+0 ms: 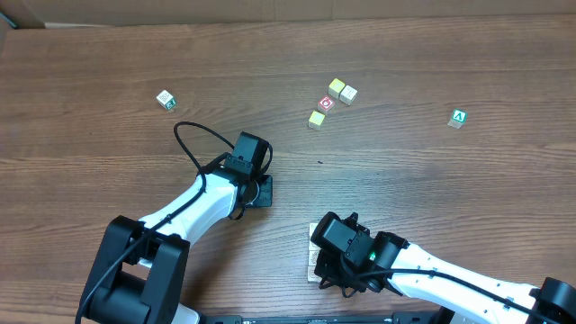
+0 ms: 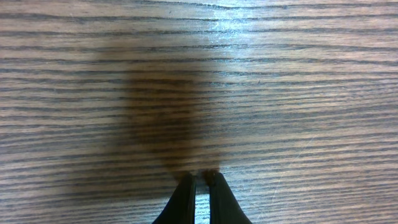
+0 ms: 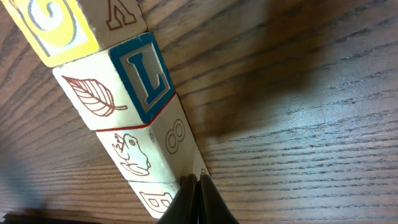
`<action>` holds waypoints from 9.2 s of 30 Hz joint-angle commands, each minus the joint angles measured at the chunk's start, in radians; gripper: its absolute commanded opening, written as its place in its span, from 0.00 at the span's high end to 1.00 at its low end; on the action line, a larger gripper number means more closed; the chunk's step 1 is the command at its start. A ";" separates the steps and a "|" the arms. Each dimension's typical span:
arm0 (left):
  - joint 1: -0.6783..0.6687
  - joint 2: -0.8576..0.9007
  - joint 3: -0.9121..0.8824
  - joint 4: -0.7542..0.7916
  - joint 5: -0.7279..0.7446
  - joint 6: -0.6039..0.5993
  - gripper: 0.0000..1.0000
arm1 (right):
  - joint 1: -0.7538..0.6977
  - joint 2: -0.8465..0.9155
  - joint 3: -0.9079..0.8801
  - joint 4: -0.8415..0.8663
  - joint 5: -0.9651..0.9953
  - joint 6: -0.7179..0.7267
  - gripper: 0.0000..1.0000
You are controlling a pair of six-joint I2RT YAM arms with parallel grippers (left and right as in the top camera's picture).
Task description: Flip 4 blocks
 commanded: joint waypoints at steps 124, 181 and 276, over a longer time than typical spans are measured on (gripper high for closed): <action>-0.146 -1.416 0.624 -1.214 -0.370 -0.153 0.00 | -0.842 -1.354 -0.158 0.164 0.484 -0.305 0.00; -0.146 -1.416 0.624 -1.214 -0.370 -0.153 0.00 | -0.834 -1.360 -0.627 0.562 0.379 -0.853 0.00; 0.482 -1.667 -0.835 0.397 -0.033 0.207 0.00 | -0.834 -1.360 -0.627 0.562 0.379 -0.853 0.00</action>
